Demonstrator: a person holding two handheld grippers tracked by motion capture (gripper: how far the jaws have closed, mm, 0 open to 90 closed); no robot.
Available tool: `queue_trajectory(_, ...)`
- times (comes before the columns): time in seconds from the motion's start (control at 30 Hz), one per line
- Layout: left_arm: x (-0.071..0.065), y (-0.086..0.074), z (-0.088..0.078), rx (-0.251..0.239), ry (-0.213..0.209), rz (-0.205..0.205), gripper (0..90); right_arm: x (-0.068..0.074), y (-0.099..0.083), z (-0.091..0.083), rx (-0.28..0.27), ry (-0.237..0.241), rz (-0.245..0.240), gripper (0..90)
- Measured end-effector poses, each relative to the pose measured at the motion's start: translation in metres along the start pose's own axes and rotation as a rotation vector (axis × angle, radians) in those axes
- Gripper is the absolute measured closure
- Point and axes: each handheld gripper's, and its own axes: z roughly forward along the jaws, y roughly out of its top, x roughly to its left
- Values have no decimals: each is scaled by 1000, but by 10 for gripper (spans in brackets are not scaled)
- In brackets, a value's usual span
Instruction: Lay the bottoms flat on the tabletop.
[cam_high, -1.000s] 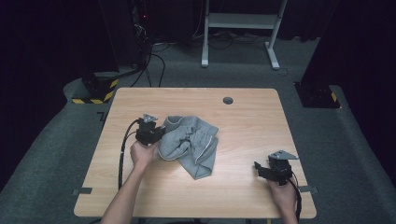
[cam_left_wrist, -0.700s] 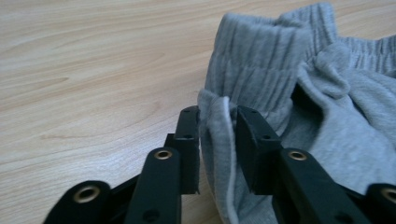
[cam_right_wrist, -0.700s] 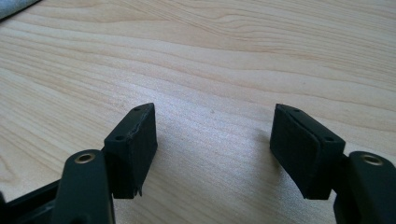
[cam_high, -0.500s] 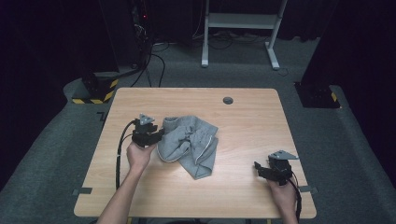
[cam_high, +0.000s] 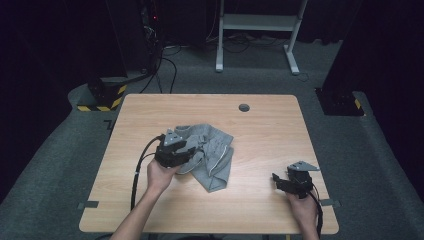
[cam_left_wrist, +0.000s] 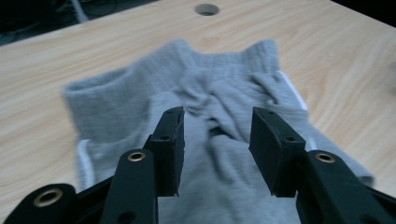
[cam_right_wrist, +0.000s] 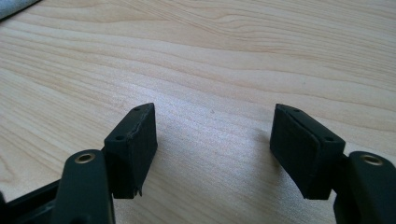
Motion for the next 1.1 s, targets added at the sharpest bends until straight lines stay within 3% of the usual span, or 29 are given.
queue_trajectory(0.3, -18, -7, 25, 79, -24, 50, 560, 0, 0, 0, 0, 0, -1, 313)
queue_trajectory(0.43, -22, -10, 37, 115, -10, 65, 575, 0, 0, 0, 0, 0, -1, 313)
queue_trajectory(0.53, -23, -12, 42, 135, 8, 73, 582, 0, 0, 0, 0, 0, -1, 314)
queue_trajectory(0.57, -22, -14, 48, 162, 15, 77, 583, 0, 0, 0, 0, 0, -1, 314)
queue_trajectory(0.67, -17, -19, 56, 202, 6, 60, 587, 0, 0, 0, 0, 0, -1, 314)
queue_trajectory(0.77, -13, -24, 60, 216, -7, 36, 611, 0, 0, 0, 0, -1, 0, 314)
queue_trajectory(0.9, -12, -25, 60, 209, -26, 38, 742, 0, 0, 0, -1, -1, -1, 314)
queue_trajectory(1.1, -9, -21, 53, 204, -49, 44, 796, 0, 0, 0, -1, -1, 0, 314)
